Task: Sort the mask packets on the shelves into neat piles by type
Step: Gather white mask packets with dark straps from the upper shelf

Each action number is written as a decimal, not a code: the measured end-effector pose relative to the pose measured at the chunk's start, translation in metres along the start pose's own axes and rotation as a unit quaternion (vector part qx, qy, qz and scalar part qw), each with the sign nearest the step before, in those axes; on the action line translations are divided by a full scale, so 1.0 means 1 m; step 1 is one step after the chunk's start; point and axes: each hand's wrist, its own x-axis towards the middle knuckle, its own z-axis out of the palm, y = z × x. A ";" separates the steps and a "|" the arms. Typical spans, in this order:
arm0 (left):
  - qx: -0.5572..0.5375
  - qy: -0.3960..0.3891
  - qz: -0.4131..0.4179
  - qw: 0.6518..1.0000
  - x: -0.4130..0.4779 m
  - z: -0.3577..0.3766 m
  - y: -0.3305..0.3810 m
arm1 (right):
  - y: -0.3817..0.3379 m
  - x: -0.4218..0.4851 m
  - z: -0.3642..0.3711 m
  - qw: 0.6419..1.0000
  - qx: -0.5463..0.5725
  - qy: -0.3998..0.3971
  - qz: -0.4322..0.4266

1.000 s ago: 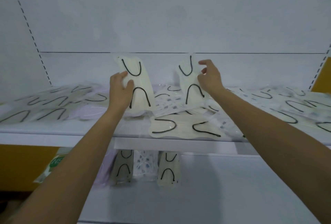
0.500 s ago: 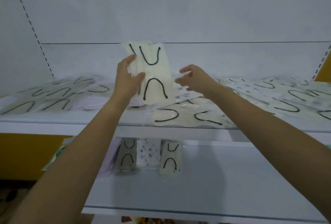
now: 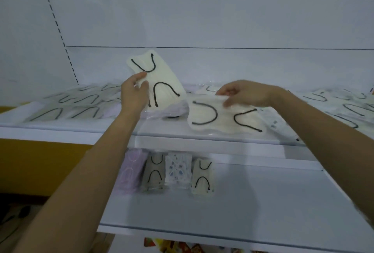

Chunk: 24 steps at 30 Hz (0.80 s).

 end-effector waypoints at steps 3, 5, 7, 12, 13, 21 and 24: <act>-0.008 0.019 0.011 1.000 0.001 -0.004 0.002 | -0.011 0.004 -0.013 0.983 0.177 0.047 -0.003; -0.017 0.046 0.018 0.999 0.003 -0.010 0.002 | -0.015 0.009 -0.020 0.957 0.278 0.080 -0.008; -0.019 0.068 0.028 0.997 0.007 -0.021 0.002 | -0.017 0.014 -0.026 0.932 0.340 0.123 -0.022; 0.005 0.037 0.036 0.999 0.011 -0.046 0.007 | -0.053 0.035 -0.003 0.861 0.457 0.219 -0.049; 0.006 0.017 0.033 0.999 0.010 -0.048 0.007 | -0.067 0.040 0.012 0.866 0.444 0.228 -0.043; -0.029 -0.054 0.046 0.997 0.000 -0.074 0.008 | -0.137 0.095 0.122 0.927 0.306 0.216 0.017; 0.024 -0.005 0.074 0.997 0.012 -0.105 -0.002 | -0.157 0.111 0.132 0.930 0.316 0.187 -0.009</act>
